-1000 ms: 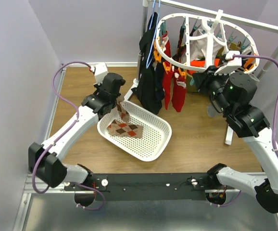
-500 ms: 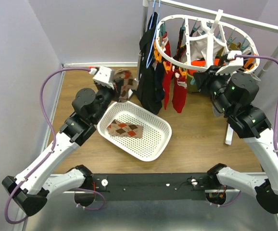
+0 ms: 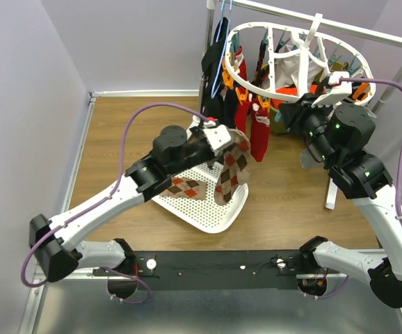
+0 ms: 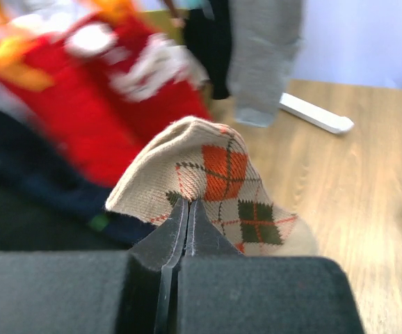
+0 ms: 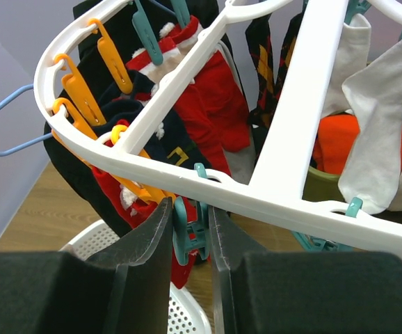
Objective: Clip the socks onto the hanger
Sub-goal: Clamp the sock onto the hanger.
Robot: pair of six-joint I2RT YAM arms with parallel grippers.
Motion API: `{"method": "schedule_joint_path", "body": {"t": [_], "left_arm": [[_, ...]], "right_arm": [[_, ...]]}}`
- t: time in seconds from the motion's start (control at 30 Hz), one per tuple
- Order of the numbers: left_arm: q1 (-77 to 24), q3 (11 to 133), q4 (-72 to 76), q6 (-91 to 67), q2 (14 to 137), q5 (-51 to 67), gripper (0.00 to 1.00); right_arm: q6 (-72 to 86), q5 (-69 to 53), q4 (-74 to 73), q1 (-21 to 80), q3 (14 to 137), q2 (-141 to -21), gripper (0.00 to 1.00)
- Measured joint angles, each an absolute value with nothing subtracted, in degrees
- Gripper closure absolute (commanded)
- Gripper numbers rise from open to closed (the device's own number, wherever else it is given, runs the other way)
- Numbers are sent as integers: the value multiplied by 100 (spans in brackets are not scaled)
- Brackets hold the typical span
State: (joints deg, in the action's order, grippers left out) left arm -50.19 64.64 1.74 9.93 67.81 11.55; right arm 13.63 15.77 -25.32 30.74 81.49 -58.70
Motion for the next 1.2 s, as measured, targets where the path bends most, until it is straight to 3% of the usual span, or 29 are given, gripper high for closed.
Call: {"method": "schedule_joint_path", "body": {"t": [0.4,1.2], "left_arm": [[-5190,7660,-62,1457,8071,2106,100],[-5205,9358,-1343,1907,9203,2005,100]], "right_arm": [[1363,1406,-2502,3074,8149,-5863,90],[1337,1035,-2364,3072,8149,-5843,89]]}}
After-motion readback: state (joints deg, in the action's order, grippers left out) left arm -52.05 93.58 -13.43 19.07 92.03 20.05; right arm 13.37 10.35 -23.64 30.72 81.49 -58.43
